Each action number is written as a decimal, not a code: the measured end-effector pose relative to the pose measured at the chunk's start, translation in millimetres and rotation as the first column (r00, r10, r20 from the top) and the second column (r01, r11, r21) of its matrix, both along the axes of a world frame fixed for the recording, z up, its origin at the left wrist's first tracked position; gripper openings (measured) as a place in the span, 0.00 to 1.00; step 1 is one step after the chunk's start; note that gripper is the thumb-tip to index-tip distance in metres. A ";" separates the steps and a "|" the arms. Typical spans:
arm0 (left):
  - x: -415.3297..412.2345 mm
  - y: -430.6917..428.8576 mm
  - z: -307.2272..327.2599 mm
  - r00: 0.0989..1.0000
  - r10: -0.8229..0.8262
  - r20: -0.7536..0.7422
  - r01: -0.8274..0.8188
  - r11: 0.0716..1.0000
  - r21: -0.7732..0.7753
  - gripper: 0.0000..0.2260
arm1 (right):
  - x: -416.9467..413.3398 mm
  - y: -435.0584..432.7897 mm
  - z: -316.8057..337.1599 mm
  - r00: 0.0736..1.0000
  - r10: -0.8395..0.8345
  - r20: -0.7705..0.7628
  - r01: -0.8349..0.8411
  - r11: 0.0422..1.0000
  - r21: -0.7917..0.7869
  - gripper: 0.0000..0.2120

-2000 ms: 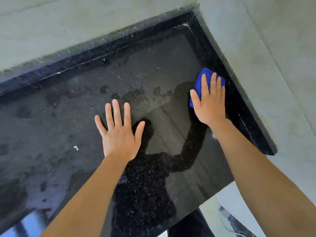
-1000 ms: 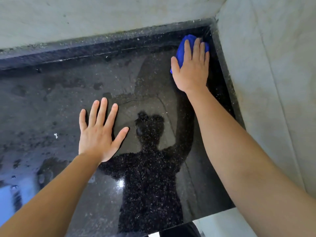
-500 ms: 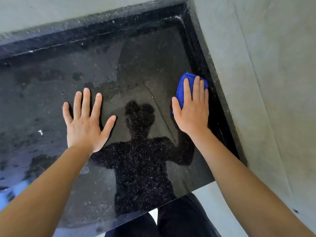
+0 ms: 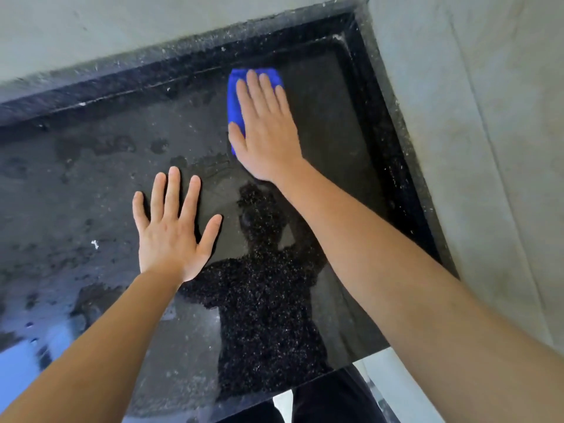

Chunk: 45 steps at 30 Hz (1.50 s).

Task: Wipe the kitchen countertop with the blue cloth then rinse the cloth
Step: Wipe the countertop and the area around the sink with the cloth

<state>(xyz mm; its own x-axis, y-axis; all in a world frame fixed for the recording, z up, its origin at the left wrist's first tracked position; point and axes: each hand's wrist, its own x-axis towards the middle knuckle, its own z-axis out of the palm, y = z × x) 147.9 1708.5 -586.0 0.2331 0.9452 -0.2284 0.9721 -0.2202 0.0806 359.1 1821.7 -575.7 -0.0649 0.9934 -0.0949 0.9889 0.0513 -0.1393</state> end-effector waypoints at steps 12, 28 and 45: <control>-0.5 1.6 -3.7 1.000 -0.030 -0.005 0.030 0.999 0.009 0.31 | 36.5 50.5 -7.3 0.893 -0.449 0.044 0.449 0.894 0.014 0.37; -12.9 3.7 19.0 0.925 0.071 0.374 -0.042 0.995 -0.087 0.39 | 48.6 -68.7 -5.1 0.946 -0.314 0.079 0.318 0.947 -0.050 0.37; -198.3 -22.6 17.9 0.872 0.453 0.188 -0.456 0.890 -0.028 0.33 | -225.6 -15.3 -3.4 0.862 0.506 0.005 -0.506 0.862 -0.040 0.34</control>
<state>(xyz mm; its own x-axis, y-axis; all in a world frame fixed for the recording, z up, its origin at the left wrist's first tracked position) -50.3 1685.9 -568.0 -0.1866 0.9604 -0.2069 0.9333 0.2390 0.2681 133.5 1806.4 -579.2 -0.5562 0.8201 -0.1344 0.8301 0.5405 -0.1367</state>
